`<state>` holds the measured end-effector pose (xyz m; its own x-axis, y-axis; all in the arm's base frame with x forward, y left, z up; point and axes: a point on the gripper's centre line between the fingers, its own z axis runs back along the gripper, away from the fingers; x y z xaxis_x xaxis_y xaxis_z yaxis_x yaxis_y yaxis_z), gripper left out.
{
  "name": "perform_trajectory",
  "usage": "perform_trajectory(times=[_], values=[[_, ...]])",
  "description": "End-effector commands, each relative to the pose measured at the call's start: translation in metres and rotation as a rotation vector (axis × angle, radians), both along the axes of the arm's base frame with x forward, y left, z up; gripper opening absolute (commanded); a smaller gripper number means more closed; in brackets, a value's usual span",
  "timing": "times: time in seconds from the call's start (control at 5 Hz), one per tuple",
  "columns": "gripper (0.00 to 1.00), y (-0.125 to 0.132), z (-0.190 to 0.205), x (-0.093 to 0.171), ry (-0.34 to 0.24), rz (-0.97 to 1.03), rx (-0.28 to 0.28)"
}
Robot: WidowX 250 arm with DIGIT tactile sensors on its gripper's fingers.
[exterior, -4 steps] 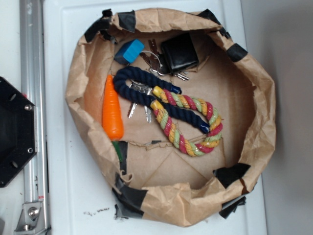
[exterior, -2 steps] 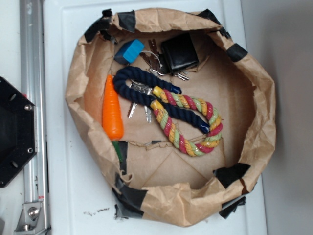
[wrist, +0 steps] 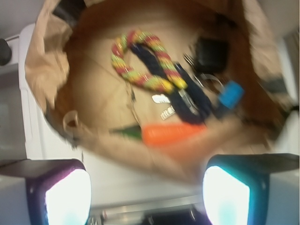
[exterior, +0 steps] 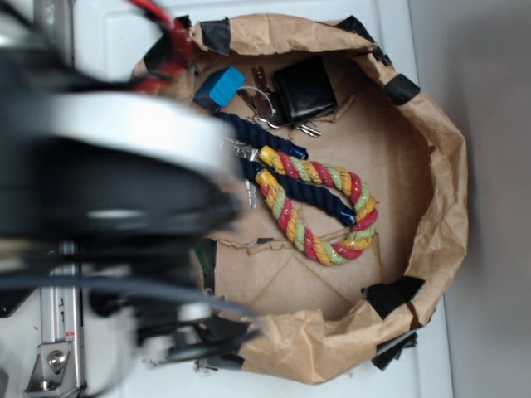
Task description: Grab the multicolored rope.
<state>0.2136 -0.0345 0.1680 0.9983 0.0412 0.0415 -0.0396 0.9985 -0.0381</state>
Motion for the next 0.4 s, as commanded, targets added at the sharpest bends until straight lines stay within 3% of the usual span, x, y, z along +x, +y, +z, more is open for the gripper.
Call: perform_trajectory(times=[0.0, 0.2], values=[[1.0, 0.018, -0.045, 0.064, 0.037, 0.013, 0.014], [1.0, 0.02, -0.071, 0.074, 0.082, -0.006, -0.037]])
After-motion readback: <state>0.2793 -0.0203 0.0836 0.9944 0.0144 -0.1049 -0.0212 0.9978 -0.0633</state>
